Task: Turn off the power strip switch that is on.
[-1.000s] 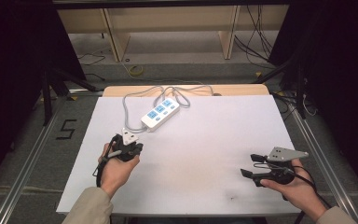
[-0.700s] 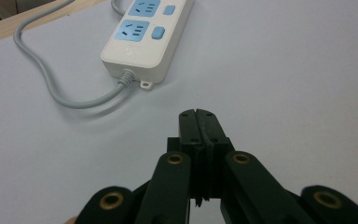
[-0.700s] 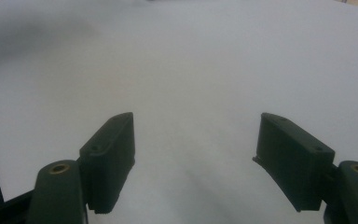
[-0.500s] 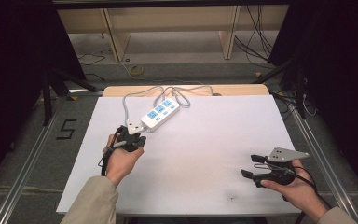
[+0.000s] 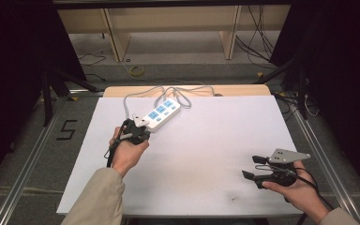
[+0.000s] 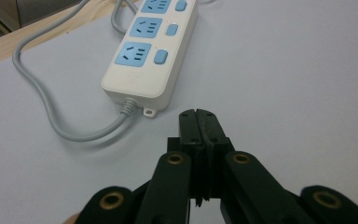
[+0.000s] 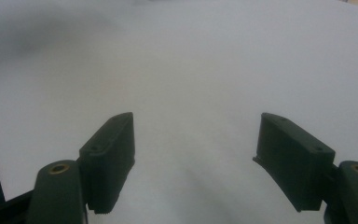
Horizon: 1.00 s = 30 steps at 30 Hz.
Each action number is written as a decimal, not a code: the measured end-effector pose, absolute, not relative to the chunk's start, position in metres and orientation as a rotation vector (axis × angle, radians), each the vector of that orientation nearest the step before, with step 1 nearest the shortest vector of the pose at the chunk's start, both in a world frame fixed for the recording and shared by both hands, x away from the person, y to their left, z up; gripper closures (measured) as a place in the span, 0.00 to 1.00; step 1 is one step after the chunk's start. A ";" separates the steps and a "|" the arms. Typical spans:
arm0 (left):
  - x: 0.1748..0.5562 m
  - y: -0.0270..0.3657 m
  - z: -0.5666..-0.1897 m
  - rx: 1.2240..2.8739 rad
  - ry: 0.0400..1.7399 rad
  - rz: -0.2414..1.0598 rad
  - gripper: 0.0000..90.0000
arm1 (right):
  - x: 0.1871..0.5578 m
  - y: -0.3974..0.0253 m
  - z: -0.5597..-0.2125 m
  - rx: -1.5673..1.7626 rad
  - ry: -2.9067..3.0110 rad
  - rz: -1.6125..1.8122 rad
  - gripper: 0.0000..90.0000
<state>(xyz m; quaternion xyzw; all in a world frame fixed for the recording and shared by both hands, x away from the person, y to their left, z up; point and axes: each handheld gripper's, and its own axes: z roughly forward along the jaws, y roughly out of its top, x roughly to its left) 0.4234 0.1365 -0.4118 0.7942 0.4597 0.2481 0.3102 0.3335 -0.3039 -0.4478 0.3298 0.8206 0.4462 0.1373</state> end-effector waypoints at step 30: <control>0.468 0.120 -0.402 2.145 1.191 0.661 1.00 | 0.333 -0.304 -0.448 0.961 2.376 1.296 0.31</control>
